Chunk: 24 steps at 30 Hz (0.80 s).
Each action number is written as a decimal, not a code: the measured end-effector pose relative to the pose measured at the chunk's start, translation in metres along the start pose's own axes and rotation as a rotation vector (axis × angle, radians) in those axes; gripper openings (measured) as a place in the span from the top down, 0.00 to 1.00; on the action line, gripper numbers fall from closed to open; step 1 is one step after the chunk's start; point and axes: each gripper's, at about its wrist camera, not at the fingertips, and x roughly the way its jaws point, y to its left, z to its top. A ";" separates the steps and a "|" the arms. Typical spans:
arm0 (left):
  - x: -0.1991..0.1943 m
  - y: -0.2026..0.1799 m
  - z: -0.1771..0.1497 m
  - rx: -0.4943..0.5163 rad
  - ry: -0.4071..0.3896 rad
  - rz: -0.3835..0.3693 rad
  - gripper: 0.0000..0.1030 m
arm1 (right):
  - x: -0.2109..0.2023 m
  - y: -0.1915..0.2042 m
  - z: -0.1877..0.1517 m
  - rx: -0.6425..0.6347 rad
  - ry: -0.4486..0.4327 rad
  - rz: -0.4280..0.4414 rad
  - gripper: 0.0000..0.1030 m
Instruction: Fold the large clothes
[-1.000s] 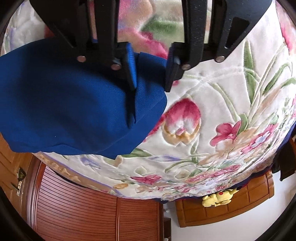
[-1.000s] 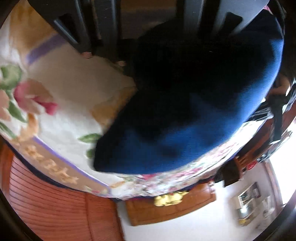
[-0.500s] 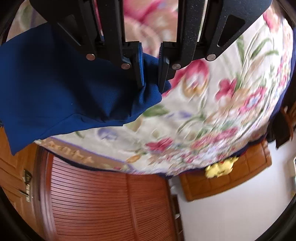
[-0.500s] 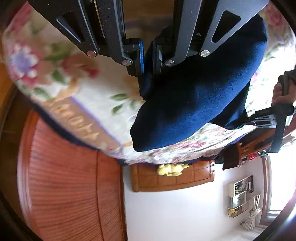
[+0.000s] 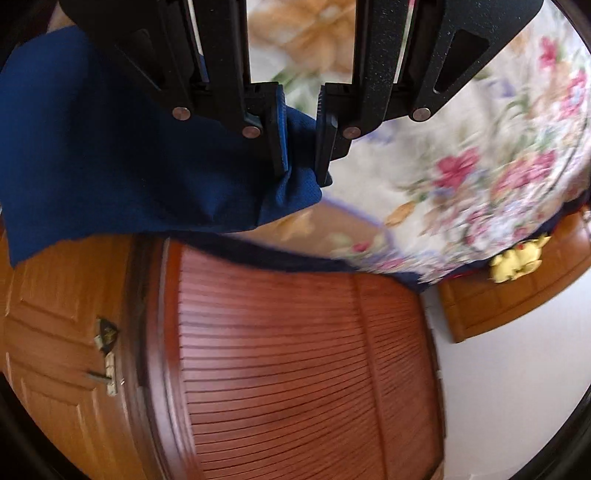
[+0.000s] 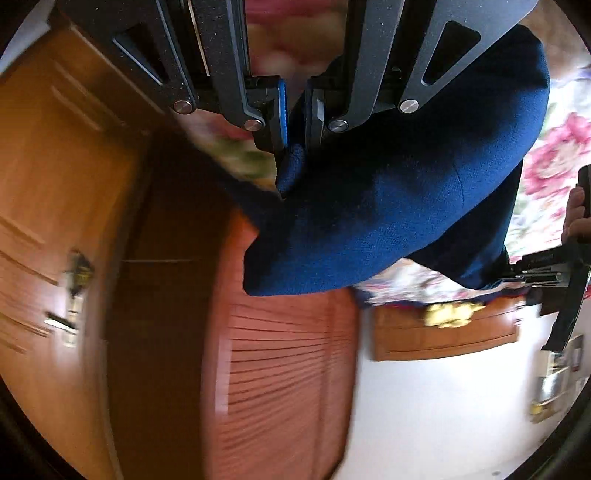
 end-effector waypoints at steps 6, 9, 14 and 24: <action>0.043 -0.065 0.025 0.010 0.001 -0.085 0.86 | -0.014 -0.021 -0.027 0.049 0.029 -0.127 0.94; 0.057 -0.093 0.004 0.104 0.074 -0.071 0.80 | -0.004 -0.025 -0.056 0.103 0.103 -0.124 0.94; 0.039 -0.071 -0.032 0.014 0.143 -0.144 0.57 | -0.006 -0.019 -0.061 0.152 0.140 -0.140 0.87; -0.055 -0.043 -0.062 -0.011 0.113 -0.214 0.23 | -0.080 0.005 -0.029 0.153 0.047 -0.261 0.46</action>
